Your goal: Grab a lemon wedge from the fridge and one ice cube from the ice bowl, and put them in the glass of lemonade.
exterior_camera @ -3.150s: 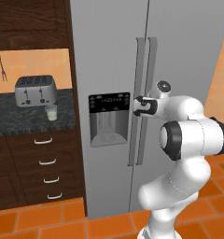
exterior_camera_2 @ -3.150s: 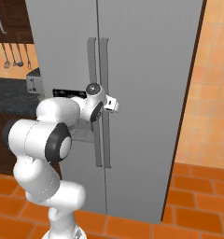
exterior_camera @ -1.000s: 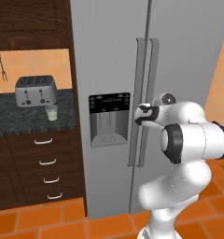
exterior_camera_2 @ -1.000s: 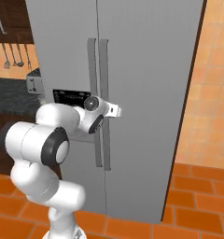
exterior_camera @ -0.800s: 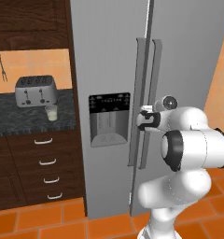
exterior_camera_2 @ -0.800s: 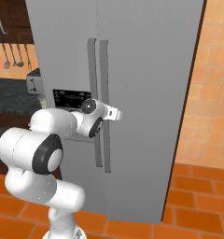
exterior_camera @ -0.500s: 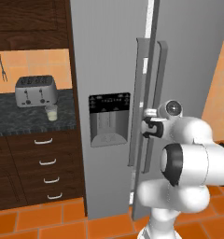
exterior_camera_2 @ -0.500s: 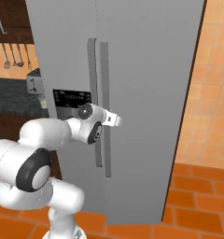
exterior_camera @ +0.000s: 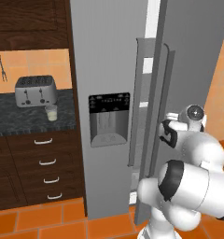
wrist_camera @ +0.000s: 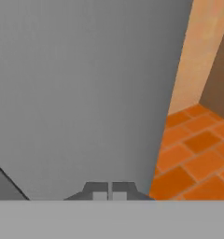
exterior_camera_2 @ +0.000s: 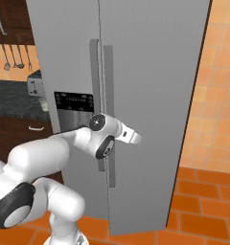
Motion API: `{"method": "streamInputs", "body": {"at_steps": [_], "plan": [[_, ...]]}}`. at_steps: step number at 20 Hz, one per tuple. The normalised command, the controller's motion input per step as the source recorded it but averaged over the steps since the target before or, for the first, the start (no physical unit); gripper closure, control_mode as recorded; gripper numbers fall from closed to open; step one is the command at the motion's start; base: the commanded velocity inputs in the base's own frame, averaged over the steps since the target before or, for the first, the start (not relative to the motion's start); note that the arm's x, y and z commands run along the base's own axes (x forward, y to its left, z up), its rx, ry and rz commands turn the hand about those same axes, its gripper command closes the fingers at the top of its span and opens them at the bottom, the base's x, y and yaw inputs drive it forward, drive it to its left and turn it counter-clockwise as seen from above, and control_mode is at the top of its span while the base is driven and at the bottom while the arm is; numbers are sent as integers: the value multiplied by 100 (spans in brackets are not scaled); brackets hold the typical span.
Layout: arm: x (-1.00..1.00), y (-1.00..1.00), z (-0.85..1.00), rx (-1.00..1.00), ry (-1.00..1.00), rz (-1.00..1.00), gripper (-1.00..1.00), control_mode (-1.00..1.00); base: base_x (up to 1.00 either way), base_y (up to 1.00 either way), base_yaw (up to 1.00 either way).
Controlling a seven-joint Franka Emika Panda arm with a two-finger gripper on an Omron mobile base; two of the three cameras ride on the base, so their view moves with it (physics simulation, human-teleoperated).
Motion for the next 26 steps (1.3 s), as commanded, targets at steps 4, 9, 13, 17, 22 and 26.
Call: {"method": "streamInputs", "body": {"at_steps": [4, 9, 13, 17, 22, 26], "plan": [[-58, -64, 26, 3, 3, -11, 100, -100, 0, 0, 0], [-69, 9, 76, -6, -4, 0, 100, -100, 0, 0, 0], [-9, 84, 76, -28, 4, 3, 100, -100, 0, 0, 0], [2, 100, 33, -30, 12, 19, 100, -100, 0, 0, 0], [4, 92, 10, -10, 5, 20, 100, -100, 0, 0, 0], [55, 84, 46, -42, 56, 1, 100, -100, 0, 0, 0]]}}
